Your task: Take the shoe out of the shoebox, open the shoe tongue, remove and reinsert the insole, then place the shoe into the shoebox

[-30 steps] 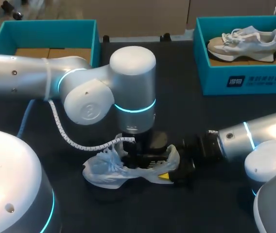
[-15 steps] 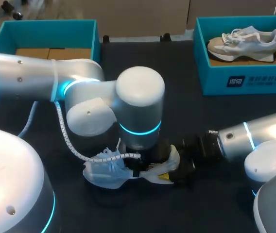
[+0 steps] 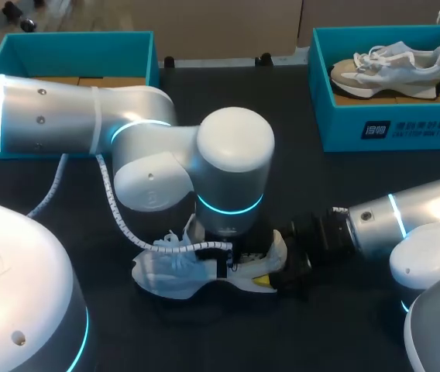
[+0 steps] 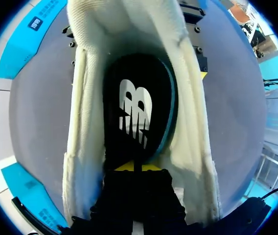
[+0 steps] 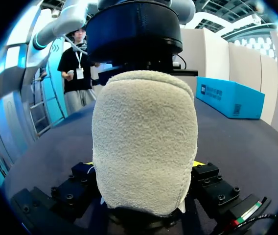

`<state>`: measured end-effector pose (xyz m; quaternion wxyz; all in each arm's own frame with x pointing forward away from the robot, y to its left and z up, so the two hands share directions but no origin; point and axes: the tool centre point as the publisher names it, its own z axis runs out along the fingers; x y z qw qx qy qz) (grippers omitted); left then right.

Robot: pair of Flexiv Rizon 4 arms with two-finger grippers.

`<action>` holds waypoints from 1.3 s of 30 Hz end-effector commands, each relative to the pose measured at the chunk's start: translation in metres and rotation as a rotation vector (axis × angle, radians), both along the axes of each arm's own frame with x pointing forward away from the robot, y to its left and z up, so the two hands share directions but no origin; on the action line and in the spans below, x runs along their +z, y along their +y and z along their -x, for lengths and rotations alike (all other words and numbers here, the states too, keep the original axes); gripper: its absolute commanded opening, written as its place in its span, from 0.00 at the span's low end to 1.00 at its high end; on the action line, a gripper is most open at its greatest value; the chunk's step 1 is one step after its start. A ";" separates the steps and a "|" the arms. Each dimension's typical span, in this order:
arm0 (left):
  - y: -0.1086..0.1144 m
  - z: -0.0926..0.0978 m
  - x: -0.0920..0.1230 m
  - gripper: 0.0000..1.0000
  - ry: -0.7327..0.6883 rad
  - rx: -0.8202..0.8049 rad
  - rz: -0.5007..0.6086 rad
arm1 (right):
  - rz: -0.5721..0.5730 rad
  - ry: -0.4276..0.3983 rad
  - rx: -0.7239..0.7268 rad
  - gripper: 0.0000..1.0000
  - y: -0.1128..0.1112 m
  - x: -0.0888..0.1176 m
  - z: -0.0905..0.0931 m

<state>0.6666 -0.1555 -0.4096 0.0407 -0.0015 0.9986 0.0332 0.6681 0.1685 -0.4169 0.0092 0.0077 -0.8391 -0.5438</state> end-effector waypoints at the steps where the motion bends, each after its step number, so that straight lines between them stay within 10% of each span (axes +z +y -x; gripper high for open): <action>1: 0.006 -0.012 -0.007 0.00 0.051 -0.009 0.047 | 0.005 -0.001 0.001 0.00 0.001 0.002 0.003; 39: 0.011 0.004 0.079 0.00 0.185 0.062 0.456 | 0.005 -0.001 0.001 0.00 0.001 0.002 0.003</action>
